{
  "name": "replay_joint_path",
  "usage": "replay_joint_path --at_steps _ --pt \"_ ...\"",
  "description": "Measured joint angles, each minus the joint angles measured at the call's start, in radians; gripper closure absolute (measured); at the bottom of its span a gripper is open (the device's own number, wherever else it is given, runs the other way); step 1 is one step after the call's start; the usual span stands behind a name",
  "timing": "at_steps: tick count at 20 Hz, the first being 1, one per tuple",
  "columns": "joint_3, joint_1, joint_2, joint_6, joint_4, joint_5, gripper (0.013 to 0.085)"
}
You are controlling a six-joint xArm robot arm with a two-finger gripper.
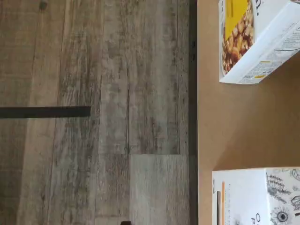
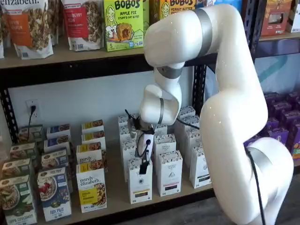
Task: Pick up the white box with a yellow strip in the middle, on the bottom shelf, the fourth box from the left
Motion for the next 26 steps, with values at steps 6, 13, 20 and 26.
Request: replay_joint_path --at_steps 6,13,20,26 --pt "-0.050 -0.012 0.024 0.021 -0.030 0.088 0.0130" --pt "-0.055 -0.012 0.039 0.006 -0.015 0.059 0.0130" --pt "-0.063 -0.015 0.062 -0.028 0.015 0.015 0.0130" --pt "-0.081 -0.013 0.084 -0.100 0.095 -0.024 0.0130"
